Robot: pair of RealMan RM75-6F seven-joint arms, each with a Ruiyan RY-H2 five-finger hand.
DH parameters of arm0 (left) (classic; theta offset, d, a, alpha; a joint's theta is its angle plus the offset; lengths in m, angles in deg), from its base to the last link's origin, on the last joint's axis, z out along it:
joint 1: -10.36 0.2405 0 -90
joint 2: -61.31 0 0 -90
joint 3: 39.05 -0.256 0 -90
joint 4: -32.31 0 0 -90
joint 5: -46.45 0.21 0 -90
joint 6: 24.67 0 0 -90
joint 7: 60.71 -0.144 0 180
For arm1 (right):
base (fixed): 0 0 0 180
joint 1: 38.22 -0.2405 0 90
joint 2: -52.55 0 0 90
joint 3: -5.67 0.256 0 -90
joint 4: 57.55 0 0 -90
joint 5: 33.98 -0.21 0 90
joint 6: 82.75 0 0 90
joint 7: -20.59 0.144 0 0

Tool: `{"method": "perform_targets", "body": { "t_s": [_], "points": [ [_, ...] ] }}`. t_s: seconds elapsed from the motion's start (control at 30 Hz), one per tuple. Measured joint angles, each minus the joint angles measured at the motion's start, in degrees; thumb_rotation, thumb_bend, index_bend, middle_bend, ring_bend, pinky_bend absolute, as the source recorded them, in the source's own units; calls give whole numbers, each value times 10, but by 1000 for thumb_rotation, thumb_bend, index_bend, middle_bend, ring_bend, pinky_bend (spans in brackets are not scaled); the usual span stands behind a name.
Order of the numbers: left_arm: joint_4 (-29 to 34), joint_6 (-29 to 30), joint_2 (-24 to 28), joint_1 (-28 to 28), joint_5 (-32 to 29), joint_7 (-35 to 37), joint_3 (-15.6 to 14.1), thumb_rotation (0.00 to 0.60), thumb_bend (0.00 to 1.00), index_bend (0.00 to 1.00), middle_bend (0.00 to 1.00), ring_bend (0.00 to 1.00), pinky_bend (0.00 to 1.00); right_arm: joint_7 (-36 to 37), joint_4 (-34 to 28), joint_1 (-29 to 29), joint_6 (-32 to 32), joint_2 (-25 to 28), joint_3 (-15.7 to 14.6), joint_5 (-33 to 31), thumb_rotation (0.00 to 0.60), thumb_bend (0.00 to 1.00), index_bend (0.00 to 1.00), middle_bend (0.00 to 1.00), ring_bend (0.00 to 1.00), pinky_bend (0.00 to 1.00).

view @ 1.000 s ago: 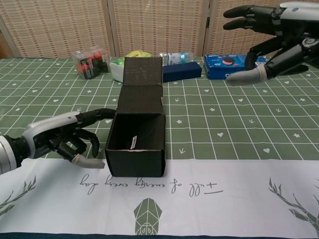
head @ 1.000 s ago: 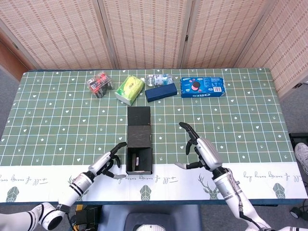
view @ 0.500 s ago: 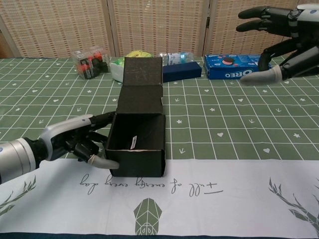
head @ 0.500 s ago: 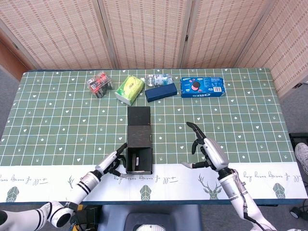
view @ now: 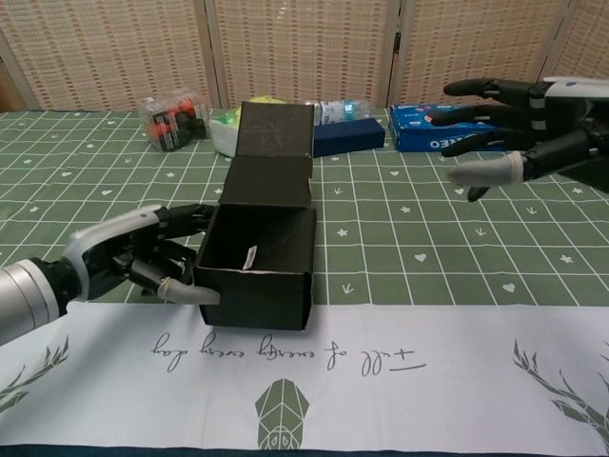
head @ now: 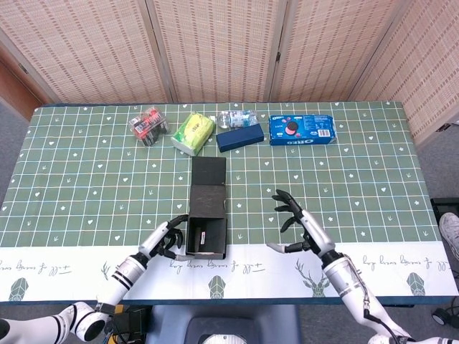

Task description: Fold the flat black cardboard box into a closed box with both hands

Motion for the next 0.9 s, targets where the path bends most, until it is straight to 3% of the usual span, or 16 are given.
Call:
{"method": "perform_targets", "body": {
  "t_s": [0.27,0.43,0.7,0.9],
  "points": [
    [56,44,54,3,41,16,-2,600,111,261,295,640,870,223,63,-16,-103,-18,38,-6,600,85,0,9,47,194],
    [99,57,84,2,58,12,-5,600,111,261,295,640,870,344,121,-35,-156,-59,70,10,600,41,0,0,24,168],
    [151,56,107,-7,74,-3,-14,600,110,262,295,637,870,427,189,-79,-178,-143,103,63,600,0,0,0,20,166],
    [158,43,113,-16,67,1,-13,600,111,262,295,637,870,455,197,-94,-157,-165,103,123,600,0,0,0,20,167]
  ]
}}
